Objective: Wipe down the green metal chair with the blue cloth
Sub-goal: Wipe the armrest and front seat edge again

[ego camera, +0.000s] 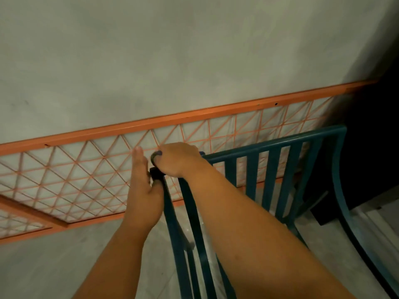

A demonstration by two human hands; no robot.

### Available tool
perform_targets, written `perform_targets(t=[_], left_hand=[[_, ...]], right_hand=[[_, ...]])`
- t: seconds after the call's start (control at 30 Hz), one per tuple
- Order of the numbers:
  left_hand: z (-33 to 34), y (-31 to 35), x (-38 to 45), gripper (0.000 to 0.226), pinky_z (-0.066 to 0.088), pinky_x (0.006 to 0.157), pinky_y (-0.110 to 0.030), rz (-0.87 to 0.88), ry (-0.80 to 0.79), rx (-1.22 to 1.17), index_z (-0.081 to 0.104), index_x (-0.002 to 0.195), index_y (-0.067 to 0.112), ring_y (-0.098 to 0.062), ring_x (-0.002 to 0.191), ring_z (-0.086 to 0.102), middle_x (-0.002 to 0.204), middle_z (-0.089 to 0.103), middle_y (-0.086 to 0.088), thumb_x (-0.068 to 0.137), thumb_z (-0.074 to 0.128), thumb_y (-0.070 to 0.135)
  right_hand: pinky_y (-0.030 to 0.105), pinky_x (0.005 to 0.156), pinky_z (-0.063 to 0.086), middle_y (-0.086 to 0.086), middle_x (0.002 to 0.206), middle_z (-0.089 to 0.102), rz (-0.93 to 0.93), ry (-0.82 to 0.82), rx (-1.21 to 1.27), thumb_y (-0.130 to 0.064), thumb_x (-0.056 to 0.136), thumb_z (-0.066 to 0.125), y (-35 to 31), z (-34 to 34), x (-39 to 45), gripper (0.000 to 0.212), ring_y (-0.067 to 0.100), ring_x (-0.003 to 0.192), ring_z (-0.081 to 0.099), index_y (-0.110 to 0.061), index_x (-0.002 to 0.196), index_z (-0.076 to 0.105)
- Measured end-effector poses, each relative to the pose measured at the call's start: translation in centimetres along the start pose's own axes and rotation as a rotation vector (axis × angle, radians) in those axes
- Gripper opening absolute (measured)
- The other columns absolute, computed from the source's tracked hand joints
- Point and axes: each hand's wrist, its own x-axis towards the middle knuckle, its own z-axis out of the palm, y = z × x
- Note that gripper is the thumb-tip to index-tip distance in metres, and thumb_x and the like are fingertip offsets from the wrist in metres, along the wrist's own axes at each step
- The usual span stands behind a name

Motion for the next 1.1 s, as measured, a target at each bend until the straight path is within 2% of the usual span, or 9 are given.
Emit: perform_targets(t=[0.1,0.2,0.4,0.53,0.67,0.77,0.93,1.03,1.1], left_hand=[[-2.1,-1.2,-0.3,0.075,0.016,0.120,-0.034,-0.059,0.172,-0.079,0.015,0.151,0.030,0.005,0.141,0.016,0.157,0.016,0.015,0.093,0.034,-0.012],[-2.7,-1.3,-0.7,0.061,0.028,0.110,-0.018,-0.045,0.141,-0.102,0.032,0.147,0.028,0.004,0.137,0.028,0.152,0.032,0.013,0.096,0.034,-0.006],[-2.8,-1.2,-1.6,0.052,0.026,0.104,-0.003,0.047,0.025,-0.020,0.045,0.140,0.024,0.008,0.135,0.027,0.150,0.034,0.013,0.098,0.034,-0.004],[-3.3,-2.2,-2.1,0.051,0.024,0.116,-0.023,0.042,-0.011,0.062,0.044,0.141,0.025,0.001,0.138,0.028,0.151,0.036,0.010,0.098,0.036,-0.002],[-3.5,-3.4,-2.9,0.055,0.017,0.111,-0.018,0.030,-0.100,0.212,0.034,0.144,0.033,0.000,0.139,0.022,0.154,0.027,0.013,0.099,0.037,0.003],[-3.5,-4.6,-4.1,0.055,0.016,0.109,-0.016,0.041,-0.173,0.301,0.036,0.144,0.033,0.002,0.140,0.017,0.156,0.019,0.015,0.098,0.039,0.003],[-3.1,-6.2,-6.4,0.057,0.010,0.092,0.006,0.022,-0.297,0.414,0.038,0.145,0.029,-0.006,0.144,0.012,0.159,0.007,0.011,0.096,0.039,-0.001],[-2.9,-6.8,-7.6,0.057,0.016,0.101,-0.008,0.001,-0.346,0.417,0.037,0.145,0.029,-0.009,0.145,0.014,0.159,0.007,0.011,0.097,0.039,-0.001],[-2.8,-7.3,-8.2,0.056,0.017,0.101,-0.011,-0.008,-0.361,0.432,0.036,0.145,0.031,-0.009,0.145,0.015,0.159,0.007,0.013,0.097,0.039,0.001]], right_hand=[[0.042,0.082,0.033,-0.001,0.098,0.062,-0.223,0.316,-0.070,-0.030,0.087,0.048,-0.9,3.8,-1.7,0.019,0.026,0.095,0.051,-0.023,0.100,0.061],[0.045,0.105,0.026,-0.003,0.125,0.057,-0.419,0.521,-0.198,-0.020,0.083,0.058,-0.3,7.7,-2.6,0.030,0.027,0.119,0.045,-0.023,0.113,0.062],[0.048,0.117,0.014,0.003,0.142,0.050,-0.596,0.618,-0.222,-0.013,0.091,0.042,1.3,10.3,-3.2,0.038,0.033,0.139,0.030,-0.018,0.124,0.062],[0.050,0.117,0.014,0.003,0.144,0.047,-0.659,0.588,-0.310,-0.012,0.092,0.054,2.8,12.5,-4.1,0.033,0.029,0.142,0.021,-0.017,0.123,0.063],[0.055,0.111,0.025,0.008,0.138,0.052,-0.642,0.375,-0.227,-0.001,0.073,0.075,4.3,17.1,-7.8,0.048,0.030,0.138,0.031,-0.012,0.119,0.065],[0.053,0.113,0.023,0.008,0.134,0.055,-0.558,0.225,-0.110,-0.007,0.081,0.062,5.0,21.6,-11.5,0.038,0.029,0.138,0.031,-0.013,0.118,0.066],[0.040,0.108,0.038,-0.008,0.132,0.055,-0.484,0.087,-0.141,-0.029,0.079,0.069,4.7,27.7,-18.2,0.032,0.018,0.134,0.037,-0.034,0.111,0.067],[0.041,0.104,0.042,-0.012,0.130,0.055,-0.515,0.003,-0.250,-0.037,0.078,0.070,4.6,28.7,-20.5,0.033,0.018,0.132,0.038,-0.037,0.110,0.064],[0.044,0.111,0.030,-0.003,0.136,0.052,-0.636,0.017,0.019,-0.035,0.092,0.054,4.3,28.3,-20.3,0.029,0.019,0.136,0.032,-0.028,0.120,0.059]])
